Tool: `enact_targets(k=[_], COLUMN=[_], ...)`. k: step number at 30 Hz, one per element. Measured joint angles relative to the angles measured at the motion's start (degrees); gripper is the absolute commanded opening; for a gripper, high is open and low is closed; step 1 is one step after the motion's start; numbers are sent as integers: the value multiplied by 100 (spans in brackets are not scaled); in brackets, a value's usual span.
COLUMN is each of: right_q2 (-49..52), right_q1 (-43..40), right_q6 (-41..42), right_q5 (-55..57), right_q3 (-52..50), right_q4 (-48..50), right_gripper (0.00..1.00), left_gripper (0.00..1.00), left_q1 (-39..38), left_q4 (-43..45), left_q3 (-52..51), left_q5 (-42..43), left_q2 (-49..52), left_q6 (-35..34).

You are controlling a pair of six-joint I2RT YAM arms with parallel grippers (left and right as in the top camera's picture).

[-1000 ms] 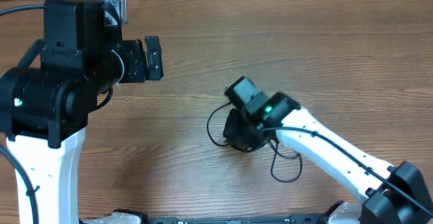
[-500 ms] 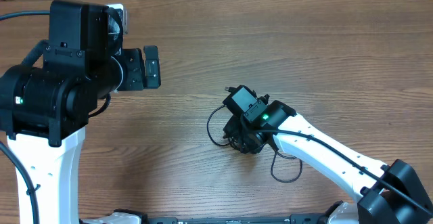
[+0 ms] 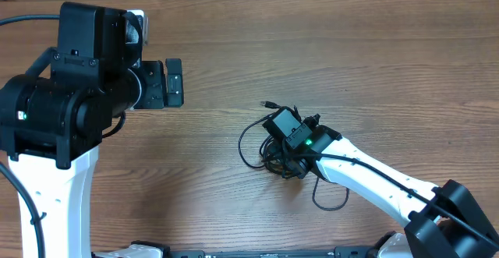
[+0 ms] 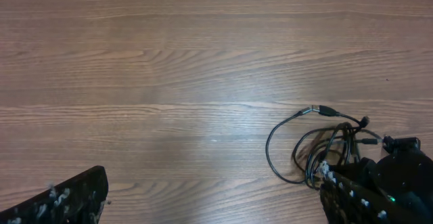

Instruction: Untangle cables

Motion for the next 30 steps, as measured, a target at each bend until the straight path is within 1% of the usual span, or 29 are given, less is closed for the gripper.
enact_targets(k=[3,6,7,8,9,10,13,16,18,20,22,24,29,30], right_q2=[-39,-232,-321,-455,-540,-671,-918,-1161,-1296,-1419,-1486,-1478,-1178,-1145], right_q1=[0,0,0,0,0,0,0,0,0,0,0,0,0,0], right_q6=[-243,-872,-1137,-1558,-1812,-2203,-2970,-3947,-4597,-5243,-5639,-5895,-6345,-6443], right_q5=[-57,-149,-190,-264,-306,-339,-391,-415,-428,-413,-332,-214,424,551], right_q3=[157,739,1060,1580,1967,2597,3945,5222,5755,6059,6135,6135,6057,6041], right_q4=[-46,-153,-190,-291,-363,-503,-715,-807,-876,-994,-1176,-1357,-1519,-1547], right_gripper=[4,4,4,4,4,4,4,4,4,4,4,4,4,4], left_gripper=[100,100,100,100,100,100,100,100,100,100,100,100,100,100], left_q1=[0,0,0,0,0,0,0,0,0,0,0,0,-2,-2], left_q4=[-22,-26,-26,-22,-22,-17,4,48,61,72,109,149,-85,-122], left_q3=[0,0,0,0,0,0,0,0,0,0,0,0,0,0], left_q5=[-4,-17,-20,-17,-17,-20,-20,-15,11,151,483,1054,3298,3644], left_q2=[0,0,0,0,0,0,0,0,0,0,7,33,341,431], left_q6=[0,2,2,0,2,2,2,33,109,243,463,826,2411,2673])
